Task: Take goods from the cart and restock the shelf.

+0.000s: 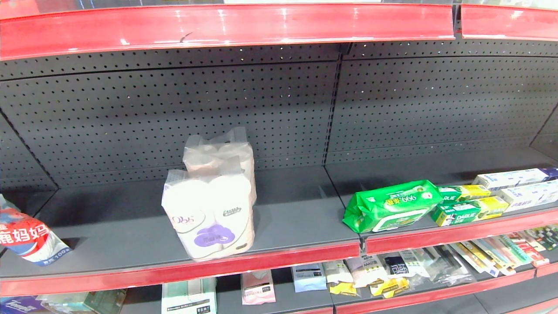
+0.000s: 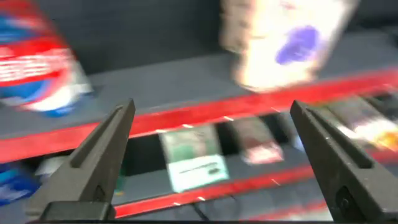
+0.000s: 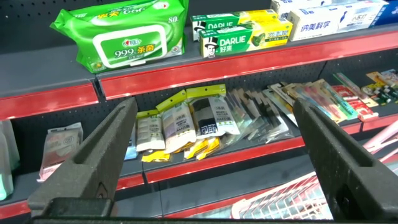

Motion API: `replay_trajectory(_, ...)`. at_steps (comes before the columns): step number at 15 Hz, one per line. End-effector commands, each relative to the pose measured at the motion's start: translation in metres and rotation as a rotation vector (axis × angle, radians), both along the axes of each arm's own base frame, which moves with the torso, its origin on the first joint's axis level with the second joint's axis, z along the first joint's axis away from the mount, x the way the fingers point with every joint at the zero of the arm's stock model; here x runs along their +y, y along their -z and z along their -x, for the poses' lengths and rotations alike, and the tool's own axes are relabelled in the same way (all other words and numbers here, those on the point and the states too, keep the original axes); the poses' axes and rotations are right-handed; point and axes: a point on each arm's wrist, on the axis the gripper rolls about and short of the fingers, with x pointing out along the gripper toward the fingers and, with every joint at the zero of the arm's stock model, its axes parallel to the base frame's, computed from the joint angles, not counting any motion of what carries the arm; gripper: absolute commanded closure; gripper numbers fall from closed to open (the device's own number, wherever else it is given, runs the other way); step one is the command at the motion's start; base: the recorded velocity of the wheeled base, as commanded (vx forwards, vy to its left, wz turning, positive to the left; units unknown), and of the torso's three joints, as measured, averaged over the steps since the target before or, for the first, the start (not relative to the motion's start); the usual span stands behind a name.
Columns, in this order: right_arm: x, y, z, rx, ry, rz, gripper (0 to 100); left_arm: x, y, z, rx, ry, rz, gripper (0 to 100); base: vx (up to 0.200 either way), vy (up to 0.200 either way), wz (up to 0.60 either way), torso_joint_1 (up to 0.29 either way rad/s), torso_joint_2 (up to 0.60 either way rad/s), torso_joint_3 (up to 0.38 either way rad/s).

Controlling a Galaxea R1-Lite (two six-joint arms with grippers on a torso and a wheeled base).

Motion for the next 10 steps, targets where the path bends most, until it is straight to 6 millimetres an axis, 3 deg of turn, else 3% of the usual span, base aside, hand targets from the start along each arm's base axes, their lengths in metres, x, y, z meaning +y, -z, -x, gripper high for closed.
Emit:
replay_trajectory(1,0.0,-0.0001,-0.0001,-0.001,-0.003,-0.003,0,0.0018,0.0055,-0.0014,-0.007,-0.075,-0.002,0,0.0,0.0,0.0,0.0,0.0,0.0)
replay_trajectory(8,0.0,0.0,-0.0002,0.003,-0.003,0.003,0,0.0017,0.0055,-0.0014,-0.01,-0.073,0.027,0,0.0,0.0,0.0,0.0,0.0,0.0)
replay_trajectory(10,0.0,0.0,-0.0002,0.003,-0.008,0.005,0,0.0013,0.0055,-0.0014,-0.01,-0.055,0.024,0,0.0,0.0,0.6,0.0,0.0,0.0)
